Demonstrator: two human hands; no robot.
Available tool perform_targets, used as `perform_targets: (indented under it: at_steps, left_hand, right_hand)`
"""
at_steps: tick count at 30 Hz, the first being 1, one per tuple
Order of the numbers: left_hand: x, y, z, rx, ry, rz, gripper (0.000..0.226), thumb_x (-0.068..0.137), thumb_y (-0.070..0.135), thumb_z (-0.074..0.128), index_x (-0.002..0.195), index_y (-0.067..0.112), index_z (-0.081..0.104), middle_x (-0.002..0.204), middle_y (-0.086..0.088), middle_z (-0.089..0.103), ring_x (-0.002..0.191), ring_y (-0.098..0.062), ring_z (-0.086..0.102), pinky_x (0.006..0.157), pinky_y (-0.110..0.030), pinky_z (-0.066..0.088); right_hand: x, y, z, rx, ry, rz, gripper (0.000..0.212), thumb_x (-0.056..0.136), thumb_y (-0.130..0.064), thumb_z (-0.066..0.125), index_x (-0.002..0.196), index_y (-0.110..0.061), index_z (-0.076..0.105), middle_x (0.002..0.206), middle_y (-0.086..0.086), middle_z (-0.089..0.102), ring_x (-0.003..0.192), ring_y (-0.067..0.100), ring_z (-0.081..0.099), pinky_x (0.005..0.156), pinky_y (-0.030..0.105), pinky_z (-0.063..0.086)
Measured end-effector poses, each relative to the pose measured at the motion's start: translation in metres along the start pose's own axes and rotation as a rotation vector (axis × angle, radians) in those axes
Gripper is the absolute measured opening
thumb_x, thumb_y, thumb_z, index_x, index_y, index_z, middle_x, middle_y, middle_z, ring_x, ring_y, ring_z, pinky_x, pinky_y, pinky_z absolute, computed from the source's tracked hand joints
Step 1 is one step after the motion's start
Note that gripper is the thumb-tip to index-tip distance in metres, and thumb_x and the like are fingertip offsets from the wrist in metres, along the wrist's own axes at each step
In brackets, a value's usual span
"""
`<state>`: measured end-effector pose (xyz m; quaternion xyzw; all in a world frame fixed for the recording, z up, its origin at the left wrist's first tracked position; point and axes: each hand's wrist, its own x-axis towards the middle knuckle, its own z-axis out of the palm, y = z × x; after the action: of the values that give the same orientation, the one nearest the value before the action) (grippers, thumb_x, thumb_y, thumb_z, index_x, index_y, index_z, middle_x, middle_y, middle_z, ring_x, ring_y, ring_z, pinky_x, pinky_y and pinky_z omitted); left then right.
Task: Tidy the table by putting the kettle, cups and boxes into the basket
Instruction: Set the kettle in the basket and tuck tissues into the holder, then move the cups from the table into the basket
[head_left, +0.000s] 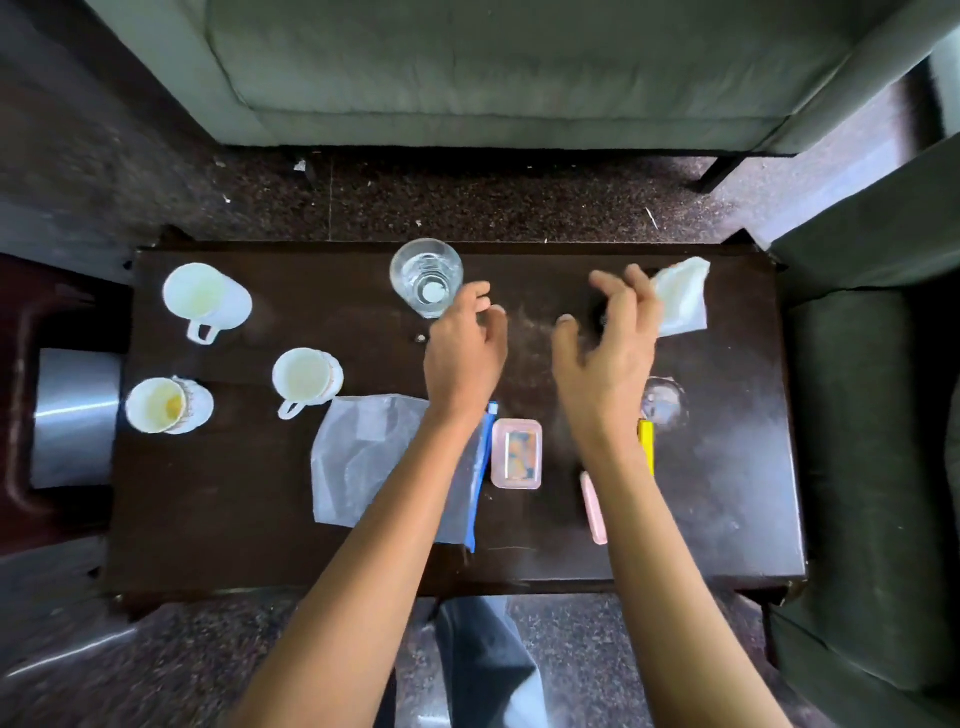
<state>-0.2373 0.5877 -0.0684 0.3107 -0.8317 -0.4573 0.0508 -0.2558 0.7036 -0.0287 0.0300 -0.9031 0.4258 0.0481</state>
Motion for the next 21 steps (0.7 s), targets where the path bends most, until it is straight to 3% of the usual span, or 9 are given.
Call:
perform_targets:
  at_steps: [2,3,6,7,9,11,15,21]
  left_hand:
    - [0.003,-0.012,-0.024,0.001,0.031,-0.014,0.03,0.089,0.026,0.05,0.117,0.018,0.058,0.107,-0.006,0.072,0.091,-0.021,0.07,0.079,-0.04,0.056]
    - [0.005,-0.02,-0.042,-0.003,0.058,-0.025,0.03,0.088,0.025,0.052,0.116,0.017,0.059,0.108,-0.006,0.072,0.093,-0.021,0.069,0.081,-0.038,0.056]
    - [0.011,-0.047,-0.096,-0.005,0.133,-0.082,0.029,0.09,0.02,0.056,0.119,0.013,0.06,0.113,-0.005,0.069,0.092,-0.018,0.067,0.083,-0.027,0.052]
    - [0.012,-0.055,-0.111,0.003,0.145,-0.106,0.03,0.091,0.021,0.057,0.12,0.013,0.059,0.115,-0.004,0.068,0.091,-0.017,0.067,0.083,-0.026,0.051]
    - [0.015,-0.077,-0.142,0.006,0.169,-0.149,0.03,0.091,0.022,0.057,0.121,0.014,0.059,0.116,-0.003,0.067,0.093,-0.017,0.067,0.085,-0.028,0.052]
    - [0.019,-0.098,-0.171,0.01,0.213,-0.186,0.03,0.092,0.022,0.057,0.121,0.014,0.059,0.117,-0.003,0.067,0.094,-0.017,0.066,0.084,-0.029,0.052]
    - [0.026,-0.133,-0.216,0.039,0.292,-0.24,0.028,0.092,0.022,0.057,0.119,0.014,0.059,0.114,-0.002,0.068,0.089,-0.018,0.066,0.082,-0.034,0.053]
    - [0.043,-0.175,-0.261,0.044,0.287,-0.275,0.031,0.09,0.024,0.06,0.12,0.015,0.059,0.117,-0.002,0.067,0.091,-0.017,0.068,0.083,-0.037,0.056]
  right_hand:
    - [-0.008,-0.011,0.017,0.005,-0.075,-0.017,0.039,0.085,-0.006,0.061,0.124,-0.005,0.056,0.141,0.02,0.038,0.129,0.034,0.043,0.103,0.034,0.042]
    - [-0.013,-0.022,0.029,0.006,-0.113,-0.032,0.039,0.085,-0.006,0.061,0.124,-0.005,0.056,0.14,0.019,0.039,0.129,0.034,0.044,0.103,0.034,0.042]
    - [-0.026,-0.056,0.068,0.012,-0.211,-0.085,0.038,0.082,-0.003,0.062,0.12,-0.002,0.058,0.137,0.021,0.043,0.128,0.035,0.044,0.104,0.006,0.026]
    - [-0.031,-0.066,0.079,0.009,-0.245,-0.092,0.038,0.081,-0.003,0.063,0.119,-0.002,0.058,0.135,0.021,0.045,0.127,0.035,0.044,0.103,0.004,0.026]
    - [-0.04,-0.086,0.105,0.012,-0.331,-0.11,0.038,0.082,-0.004,0.062,0.12,-0.004,0.057,0.131,0.017,0.048,0.123,0.033,0.047,0.102,0.023,0.043]
    - [-0.05,-0.105,0.133,0.005,-0.412,-0.126,0.039,0.083,-0.006,0.061,0.122,-0.004,0.055,0.128,0.015,0.05,0.121,0.031,0.048,0.099,0.041,0.047]
    - [-0.066,-0.138,0.184,-0.017,-0.555,-0.118,0.048,0.084,-0.005,0.063,0.129,-0.004,0.048,0.134,0.014,0.046,0.127,0.029,0.044,0.103,0.024,0.034]
    - [-0.07,-0.172,0.257,-0.121,-0.705,-0.125,0.068,0.08,-0.008,0.07,0.139,-0.003,0.037,0.141,0.016,0.035,0.129,0.034,0.039,0.109,0.036,0.034]
